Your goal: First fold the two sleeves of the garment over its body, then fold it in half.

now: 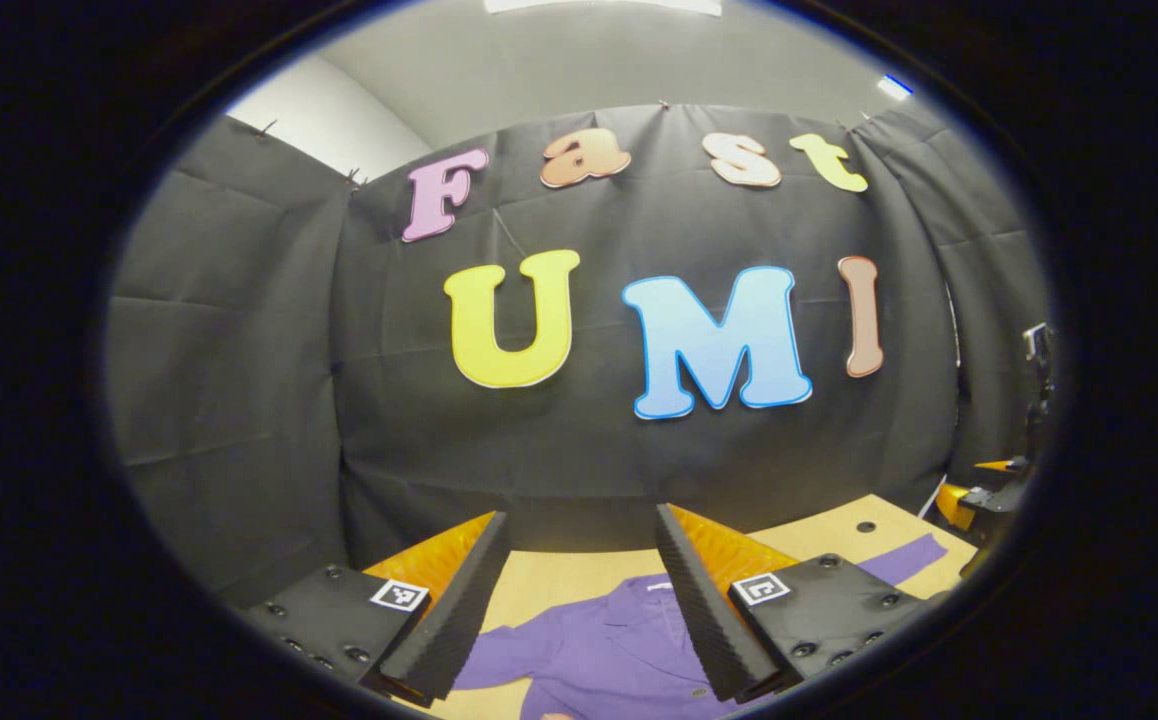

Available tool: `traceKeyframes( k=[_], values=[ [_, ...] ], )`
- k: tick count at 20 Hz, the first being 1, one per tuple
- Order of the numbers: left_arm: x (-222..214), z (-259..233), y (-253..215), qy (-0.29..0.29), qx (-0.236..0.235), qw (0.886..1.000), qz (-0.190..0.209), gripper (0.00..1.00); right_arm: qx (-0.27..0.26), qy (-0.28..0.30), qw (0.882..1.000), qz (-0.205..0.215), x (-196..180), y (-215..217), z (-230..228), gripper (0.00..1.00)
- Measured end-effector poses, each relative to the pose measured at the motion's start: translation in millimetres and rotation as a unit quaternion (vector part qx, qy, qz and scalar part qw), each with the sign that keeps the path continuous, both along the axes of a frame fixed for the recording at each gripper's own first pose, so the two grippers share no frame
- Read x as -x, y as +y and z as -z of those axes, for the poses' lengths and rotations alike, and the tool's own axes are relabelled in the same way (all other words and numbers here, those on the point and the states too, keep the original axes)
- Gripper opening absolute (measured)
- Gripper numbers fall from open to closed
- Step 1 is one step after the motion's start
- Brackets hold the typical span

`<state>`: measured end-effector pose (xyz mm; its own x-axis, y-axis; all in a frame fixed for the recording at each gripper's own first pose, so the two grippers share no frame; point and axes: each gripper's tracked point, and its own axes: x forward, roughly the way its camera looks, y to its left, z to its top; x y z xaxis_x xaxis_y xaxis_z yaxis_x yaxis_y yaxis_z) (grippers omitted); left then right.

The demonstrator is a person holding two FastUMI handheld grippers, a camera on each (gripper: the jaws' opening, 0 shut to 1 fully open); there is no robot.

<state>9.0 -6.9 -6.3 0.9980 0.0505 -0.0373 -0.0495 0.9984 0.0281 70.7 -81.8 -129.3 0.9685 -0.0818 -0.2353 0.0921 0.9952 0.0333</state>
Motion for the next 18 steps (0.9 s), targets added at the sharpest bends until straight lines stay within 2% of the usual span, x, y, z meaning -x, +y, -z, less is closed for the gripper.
traceKeyframes(
  k=[3,6,10,18],
  values=[
    [0,-1,0,0.008,-0.011,1.000,-0.020,0.95,0.001,0.052,0.998,0.024,-33,-40,58,0.93],
    [3,-2,-7,0.013,-0.015,0.999,-0.032,0.95,-0.001,0.095,0.995,0.030,-54,-58,104,0.93],
    [9,1,-15,0.025,-0.011,0.999,-0.045,0.95,-0.002,0.161,0.987,0.031,-60,-80,174,0.93],
    [22,11,-8,0.048,-0.009,0.996,-0.074,0.95,-0.004,0.259,0.965,0.031,-59,-94,264,0.93]
  ],
)
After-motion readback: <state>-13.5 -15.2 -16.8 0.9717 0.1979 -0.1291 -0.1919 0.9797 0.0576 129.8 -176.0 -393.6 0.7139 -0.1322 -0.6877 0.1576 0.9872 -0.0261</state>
